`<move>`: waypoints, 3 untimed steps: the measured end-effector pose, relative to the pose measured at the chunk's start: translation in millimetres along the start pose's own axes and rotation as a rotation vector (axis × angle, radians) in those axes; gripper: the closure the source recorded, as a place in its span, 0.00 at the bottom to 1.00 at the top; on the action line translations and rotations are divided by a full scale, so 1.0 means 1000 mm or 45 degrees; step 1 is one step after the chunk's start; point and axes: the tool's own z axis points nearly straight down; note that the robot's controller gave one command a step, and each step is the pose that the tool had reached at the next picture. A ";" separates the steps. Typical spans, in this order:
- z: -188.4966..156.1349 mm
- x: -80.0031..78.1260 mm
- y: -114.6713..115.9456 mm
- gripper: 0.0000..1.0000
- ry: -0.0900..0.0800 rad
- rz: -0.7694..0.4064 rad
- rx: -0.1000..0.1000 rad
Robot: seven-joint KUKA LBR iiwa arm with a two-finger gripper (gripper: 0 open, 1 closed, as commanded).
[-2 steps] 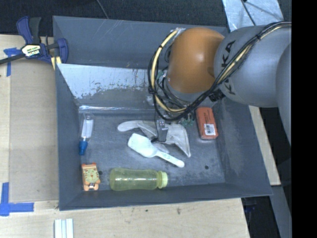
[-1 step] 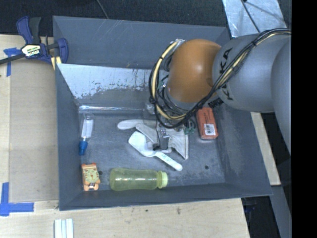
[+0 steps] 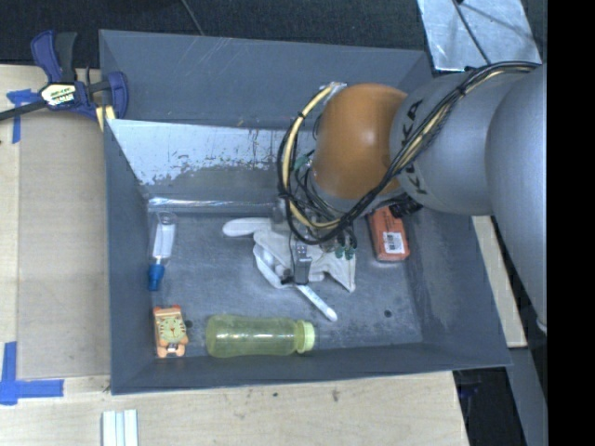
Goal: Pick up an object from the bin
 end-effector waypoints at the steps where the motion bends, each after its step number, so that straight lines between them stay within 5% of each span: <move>1: 0.011 0.001 0.002 0.00 0.002 -0.186 0.000; 2: -0.001 0.002 -0.006 1.00 -0.004 0.051 -0.001; 3: -0.001 0.002 -0.006 1.00 -0.004 0.051 -0.001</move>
Offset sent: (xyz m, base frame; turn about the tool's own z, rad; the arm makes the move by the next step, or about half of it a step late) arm -0.0033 -0.0052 0.0000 0.0393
